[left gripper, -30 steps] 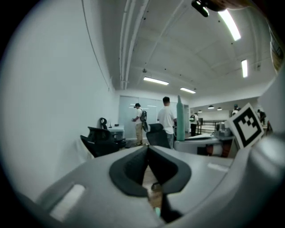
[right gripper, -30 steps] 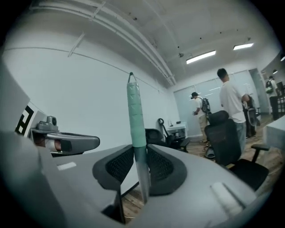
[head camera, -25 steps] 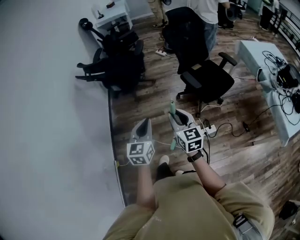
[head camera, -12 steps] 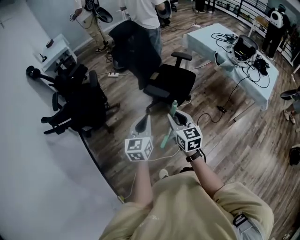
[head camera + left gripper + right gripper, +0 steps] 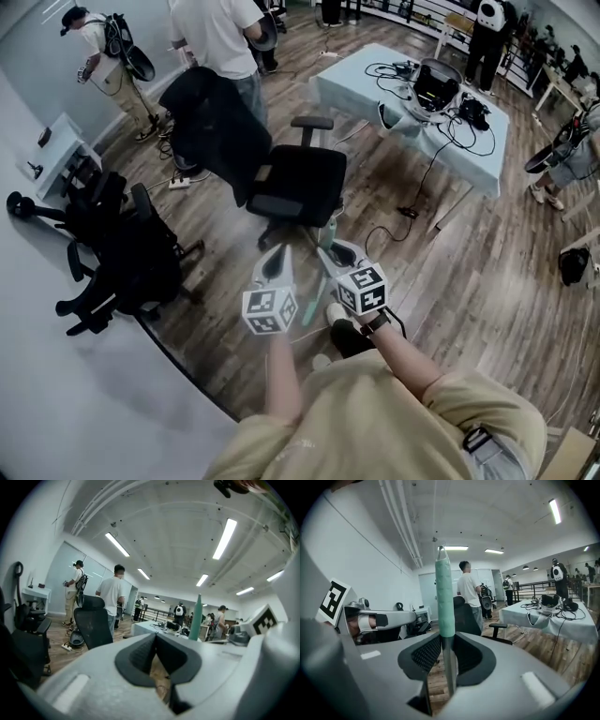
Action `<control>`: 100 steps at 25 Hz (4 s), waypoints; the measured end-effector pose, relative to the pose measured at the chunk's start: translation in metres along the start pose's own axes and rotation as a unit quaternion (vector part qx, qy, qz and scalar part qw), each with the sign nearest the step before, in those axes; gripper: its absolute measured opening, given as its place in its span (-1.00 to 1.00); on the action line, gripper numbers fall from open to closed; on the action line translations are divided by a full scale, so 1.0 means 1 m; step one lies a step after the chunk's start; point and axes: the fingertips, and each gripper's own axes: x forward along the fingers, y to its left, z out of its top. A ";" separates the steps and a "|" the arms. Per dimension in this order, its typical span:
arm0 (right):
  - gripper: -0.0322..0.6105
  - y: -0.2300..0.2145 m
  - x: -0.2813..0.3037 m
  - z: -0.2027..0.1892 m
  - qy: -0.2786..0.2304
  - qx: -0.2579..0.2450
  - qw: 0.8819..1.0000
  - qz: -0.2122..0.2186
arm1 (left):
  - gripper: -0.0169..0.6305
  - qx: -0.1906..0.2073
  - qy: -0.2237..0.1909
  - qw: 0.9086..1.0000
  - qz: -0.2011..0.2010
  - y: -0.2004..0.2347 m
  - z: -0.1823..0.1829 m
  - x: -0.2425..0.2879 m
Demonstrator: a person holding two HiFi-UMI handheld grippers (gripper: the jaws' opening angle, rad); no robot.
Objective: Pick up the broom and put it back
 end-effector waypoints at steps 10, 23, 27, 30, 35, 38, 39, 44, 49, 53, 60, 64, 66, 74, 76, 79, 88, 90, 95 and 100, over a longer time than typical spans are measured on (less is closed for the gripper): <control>-0.61 -0.060 0.048 0.047 -0.041 -0.002 0.999 -0.004 | -0.94 0.025 -0.016 1.000 0.003 0.023 0.038 0.086; -0.58 -0.149 0.112 0.069 -0.044 0.031 0.998 0.022 | -0.94 0.049 -0.022 0.999 0.008 0.021 0.056 0.199; -0.58 -0.171 0.128 0.062 -0.054 0.055 0.996 0.042 | -0.94 0.053 -0.008 0.998 0.018 0.026 0.029 0.217; -0.59 -0.189 0.143 0.037 -0.012 0.072 0.997 0.041 | -0.94 0.043 0.017 0.999 0.027 0.034 0.006 0.226; -0.58 -0.197 0.173 -0.019 0.049 0.085 0.995 0.032 | -0.94 0.019 0.052 0.997 0.047 0.068 -0.026 0.231; -0.58 -0.201 0.193 -0.058 0.090 0.087 0.992 0.029 | -0.94 0.011 0.078 0.996 0.051 0.083 -0.048 0.238; -0.57 -0.202 0.199 -0.071 0.105 0.092 0.990 0.025 | -0.94 0.009 0.087 0.995 0.049 0.087 -0.055 0.241; -0.52 -0.207 0.227 -0.145 0.178 0.115 0.977 0.005 | -0.94 -0.017 0.126 0.991 0.041 0.114 -0.099 0.251; -0.51 -0.221 0.257 -0.226 0.231 0.153 0.960 -0.040 | -0.94 -0.051 0.158 0.985 0.041 0.148 -0.146 0.259; -0.54 -0.243 0.291 -0.269 0.254 0.183 0.947 -0.069 | -0.94 -0.064 0.178 0.982 0.030 0.171 -0.175 0.271; -0.57 -0.270 0.352 -0.305 0.264 0.189 0.942 -0.083 | -0.94 -0.075 0.202 0.977 0.006 0.198 -0.212 0.293; -0.55 -0.288 0.389 -0.306 0.254 0.196 0.945 -0.070 | -0.94 -0.078 0.212 0.974 -0.008 0.205 -0.225 0.309; -0.58 -0.294 0.402 -0.310 0.259 0.201 0.942 -0.065 | -0.94 -0.079 0.220 0.972 -0.013 0.209 -0.233 0.313; -0.57 -0.320 0.443 -0.314 0.246 0.232 0.940 -0.039 | -0.94 -0.077 0.227 0.970 -0.026 0.225 -0.238 0.334; -0.64 -0.322 0.452 -0.314 0.243 0.235 0.941 -0.029 | -0.94 -0.079 0.231 0.970 -0.025 0.229 -0.240 0.337; -0.73 -0.323 0.464 -0.311 0.239 0.234 0.942 -0.011 | -0.94 -0.081 0.233 0.969 -0.025 0.234 -0.243 0.339; 0.09 -0.319 0.453 -0.310 0.246 0.245 0.938 0.023 | -0.94 -0.084 0.231 0.969 -0.031 0.227 -0.241 0.350; 0.17 -0.318 0.445 -0.312 0.248 0.241 0.938 0.024 | -0.94 -0.083 0.229 0.969 -0.034 0.220 -0.240 0.351; 0.28 -0.319 0.421 -0.311 0.247 0.244 0.937 0.025 | -0.94 -0.083 0.229 0.969 -0.034 0.201 -0.239 0.348; 0.25 -0.324 0.392 -0.299 0.224 0.245 0.943 0.024 | -0.94 -0.084 0.214 0.973 -0.036 0.185 -0.234 0.348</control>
